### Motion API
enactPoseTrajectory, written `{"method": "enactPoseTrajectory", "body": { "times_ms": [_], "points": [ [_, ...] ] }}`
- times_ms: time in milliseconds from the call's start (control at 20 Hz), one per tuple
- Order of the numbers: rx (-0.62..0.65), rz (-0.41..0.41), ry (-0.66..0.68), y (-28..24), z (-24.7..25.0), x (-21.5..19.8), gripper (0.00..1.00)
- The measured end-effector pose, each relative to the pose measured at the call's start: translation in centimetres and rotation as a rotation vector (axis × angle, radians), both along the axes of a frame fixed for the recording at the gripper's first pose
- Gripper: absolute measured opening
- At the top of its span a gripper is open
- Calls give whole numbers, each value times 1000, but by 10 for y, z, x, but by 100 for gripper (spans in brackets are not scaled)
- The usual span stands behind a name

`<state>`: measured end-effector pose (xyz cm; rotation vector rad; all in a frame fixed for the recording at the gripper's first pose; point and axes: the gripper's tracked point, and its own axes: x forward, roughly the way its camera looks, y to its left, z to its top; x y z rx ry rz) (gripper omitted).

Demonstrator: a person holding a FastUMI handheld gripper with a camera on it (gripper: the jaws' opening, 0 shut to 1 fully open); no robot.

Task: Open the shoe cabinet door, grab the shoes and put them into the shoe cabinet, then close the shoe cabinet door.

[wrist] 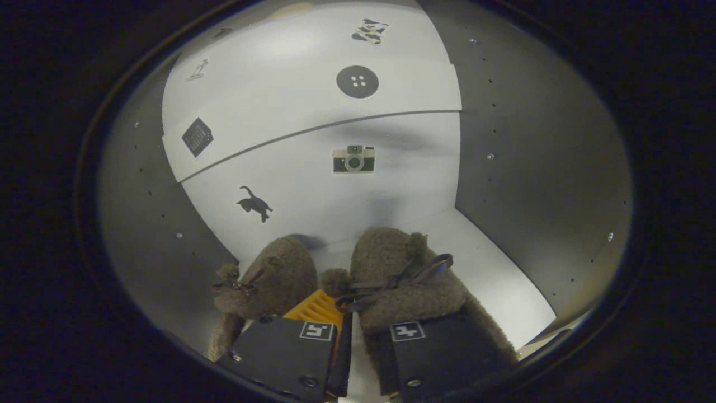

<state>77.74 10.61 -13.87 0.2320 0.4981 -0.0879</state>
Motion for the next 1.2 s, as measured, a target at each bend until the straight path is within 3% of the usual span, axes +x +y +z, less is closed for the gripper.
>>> {"method": "enactPoseTrajectory", "body": {
  "times_ms": [300,700,800,900,950,1200],
  "points": [
    [-16,13,-60,5,19,-23,72],
    [-93,33,-163,8,44,-89,82],
    [-85,75,-209,19,54,-112,82],
    [-111,97,-222,20,58,-147,85],
    [-118,101,-238,21,62,-163,91],
    [-140,128,-299,25,71,-262,94]
  ]
}}
